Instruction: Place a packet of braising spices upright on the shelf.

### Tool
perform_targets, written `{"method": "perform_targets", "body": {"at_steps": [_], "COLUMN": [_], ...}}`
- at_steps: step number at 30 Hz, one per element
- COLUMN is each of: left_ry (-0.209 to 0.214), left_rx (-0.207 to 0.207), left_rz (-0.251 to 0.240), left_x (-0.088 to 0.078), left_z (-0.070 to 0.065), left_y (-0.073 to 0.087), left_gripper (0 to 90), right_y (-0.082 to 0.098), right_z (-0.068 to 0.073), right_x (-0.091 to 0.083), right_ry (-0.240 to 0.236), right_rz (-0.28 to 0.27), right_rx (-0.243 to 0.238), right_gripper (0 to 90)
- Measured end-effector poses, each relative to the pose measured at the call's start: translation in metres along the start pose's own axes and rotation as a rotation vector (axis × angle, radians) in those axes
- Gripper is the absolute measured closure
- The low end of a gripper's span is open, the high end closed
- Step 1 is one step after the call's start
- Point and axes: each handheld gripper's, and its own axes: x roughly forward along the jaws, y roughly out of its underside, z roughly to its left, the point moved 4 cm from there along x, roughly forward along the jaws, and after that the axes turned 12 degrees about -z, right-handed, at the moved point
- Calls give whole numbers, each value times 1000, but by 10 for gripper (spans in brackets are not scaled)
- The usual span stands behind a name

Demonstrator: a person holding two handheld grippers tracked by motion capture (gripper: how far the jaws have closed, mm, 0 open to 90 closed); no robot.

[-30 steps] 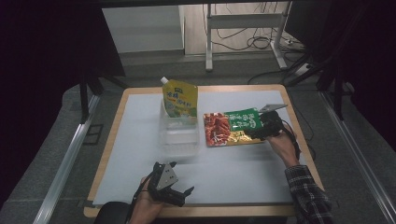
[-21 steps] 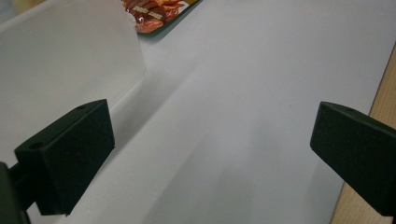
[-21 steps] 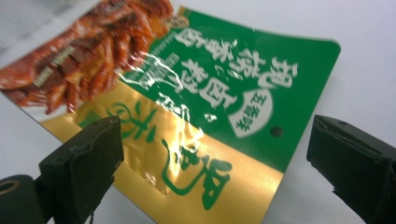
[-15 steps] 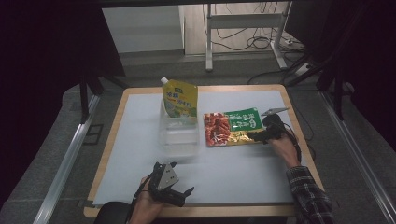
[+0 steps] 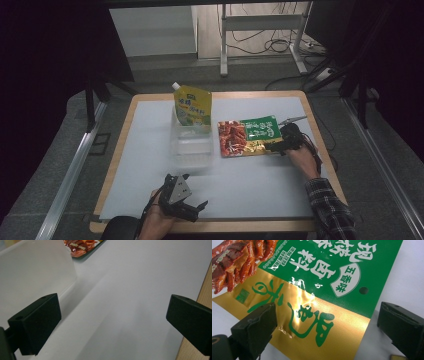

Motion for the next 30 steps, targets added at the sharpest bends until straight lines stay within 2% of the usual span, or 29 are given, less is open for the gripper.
{"method": "perform_targets", "body": {"at_steps": [5, 8, 16, 20, 22, 26, 28, 30], "left_ry": [1, 2, 3, 2, 1, 0, -1, 0], "left_rx": [2, 3, 5, 11, 12, 12, 13, 15], "left_rz": [2, 1, 2, 8, 7, 3, 4, 4], "left_x": [0, 0, 0, 1, 1, 1, 1, 1], "left_z": [0, 0, -1, -1, -1, -1, -1, -2], "left_y": [0, 0, 0, 0, 0, 0, 0, 0], "left_gripper": [0, 0, 0, 0, 0, 0, 0, 0], "right_y": [-1, -2, -7, -7, -7, -10, -13, -15], "right_z": [0, 2, 11, 15, 17, 20, 21, 22], "right_x": [-1, -1, -2, 0, 1, 3, 4, 4], "right_ry": [-24, -65, -104, -128, -126, -121, -115, -97], "right_rz": [-7, -19, -42, -25, -24, -30, -14, -13], "right_rx": [37, 67, 58, 60, 51, 72, 97, 113], "right_gripper": [25, 25, 29, 43, 41, 41, 49, 113]}}
